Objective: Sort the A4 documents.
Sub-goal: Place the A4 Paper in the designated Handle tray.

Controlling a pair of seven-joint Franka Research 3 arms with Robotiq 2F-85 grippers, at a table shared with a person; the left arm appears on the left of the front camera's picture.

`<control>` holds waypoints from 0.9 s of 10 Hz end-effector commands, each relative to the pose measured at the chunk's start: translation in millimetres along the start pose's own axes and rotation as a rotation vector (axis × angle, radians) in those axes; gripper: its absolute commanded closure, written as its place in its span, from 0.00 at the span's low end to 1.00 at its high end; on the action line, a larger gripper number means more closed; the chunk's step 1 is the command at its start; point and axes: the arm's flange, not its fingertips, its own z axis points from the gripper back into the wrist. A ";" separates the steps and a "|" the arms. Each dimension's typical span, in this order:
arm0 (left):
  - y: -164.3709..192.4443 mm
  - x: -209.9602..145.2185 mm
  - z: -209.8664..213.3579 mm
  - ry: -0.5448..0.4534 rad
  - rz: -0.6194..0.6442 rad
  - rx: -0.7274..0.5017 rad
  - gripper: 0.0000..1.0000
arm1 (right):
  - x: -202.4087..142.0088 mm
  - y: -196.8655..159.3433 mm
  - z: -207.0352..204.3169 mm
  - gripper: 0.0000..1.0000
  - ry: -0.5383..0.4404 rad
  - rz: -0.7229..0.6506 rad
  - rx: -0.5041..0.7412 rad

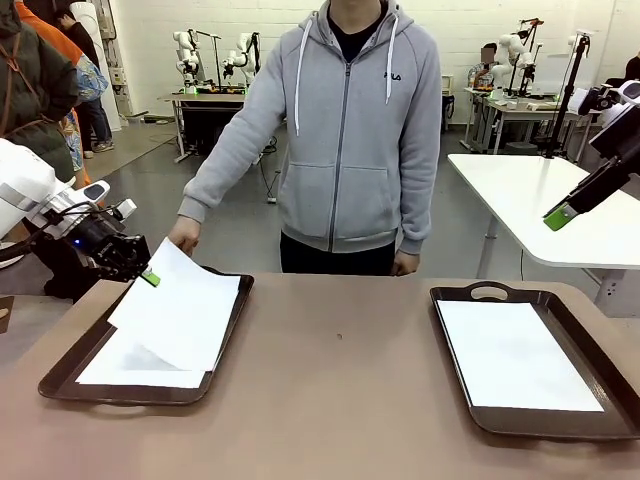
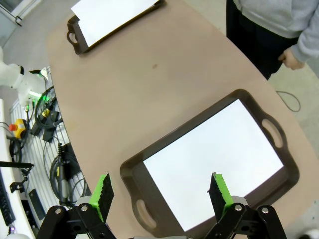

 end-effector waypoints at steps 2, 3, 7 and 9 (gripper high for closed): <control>7.4 8.6 -7.7 0.091 0.010 0.058 0.99 | 1.3 0.7 -0.9 0.00 0.003 0.009 -0.004; 11.8 8.5 -10.3 0.106 0.011 0.053 0.99 | 1.3 0.7 -0.9 0.00 0.003 0.009 -0.004; 31.6 -1.8 -7.4 0.105 0.041 0.095 0.99 | 1.3 0.7 -0.9 0.00 0.003 0.009 -0.004; 37.9 -5.0 -13.6 0.126 0.043 0.135 0.99 | 1.3 0.7 -0.9 0.00 0.003 0.009 -0.004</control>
